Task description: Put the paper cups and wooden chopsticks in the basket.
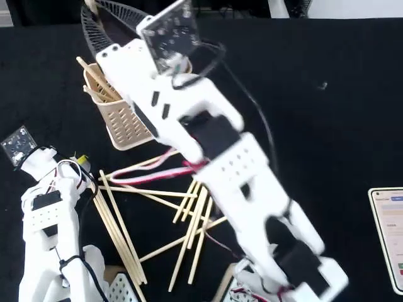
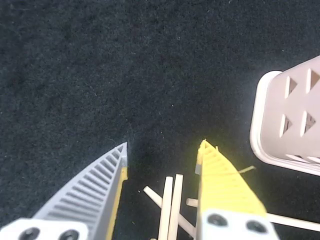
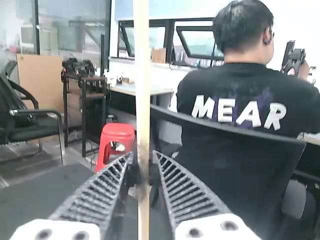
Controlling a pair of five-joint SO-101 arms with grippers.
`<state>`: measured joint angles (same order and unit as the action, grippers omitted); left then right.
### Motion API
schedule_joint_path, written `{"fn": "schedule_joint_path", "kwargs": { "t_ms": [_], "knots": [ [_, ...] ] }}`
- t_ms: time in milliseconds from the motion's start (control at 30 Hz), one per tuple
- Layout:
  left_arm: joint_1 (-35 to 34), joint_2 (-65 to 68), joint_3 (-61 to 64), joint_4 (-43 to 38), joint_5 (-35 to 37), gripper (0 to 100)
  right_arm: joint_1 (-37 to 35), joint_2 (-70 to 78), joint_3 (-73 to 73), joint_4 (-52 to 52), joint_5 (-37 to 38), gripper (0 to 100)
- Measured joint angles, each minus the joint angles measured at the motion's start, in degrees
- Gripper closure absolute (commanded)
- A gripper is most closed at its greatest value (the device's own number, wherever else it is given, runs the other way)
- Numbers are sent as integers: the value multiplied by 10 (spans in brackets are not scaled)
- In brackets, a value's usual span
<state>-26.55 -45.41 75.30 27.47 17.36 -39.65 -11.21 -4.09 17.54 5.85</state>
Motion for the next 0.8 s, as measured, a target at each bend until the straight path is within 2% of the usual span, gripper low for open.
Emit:
{"fn": "schedule_joint_path", "kwargs": {
  "t_ms": [200,400,600,700,800],
  "knots": [
    [0,0,0,0,0,773,0,97,1,-53,0,983],
    [0,0,0,0,0,773,0,121,4,-7,-1,796],
    [0,0,0,0,0,773,1,106,4,91,-1,864],
    [0,0,0,0,0,773,1,48,6,147,-1,879],
    [0,0,0,0,0,773,0,-35,29,251,-1,877]
  ]
}}
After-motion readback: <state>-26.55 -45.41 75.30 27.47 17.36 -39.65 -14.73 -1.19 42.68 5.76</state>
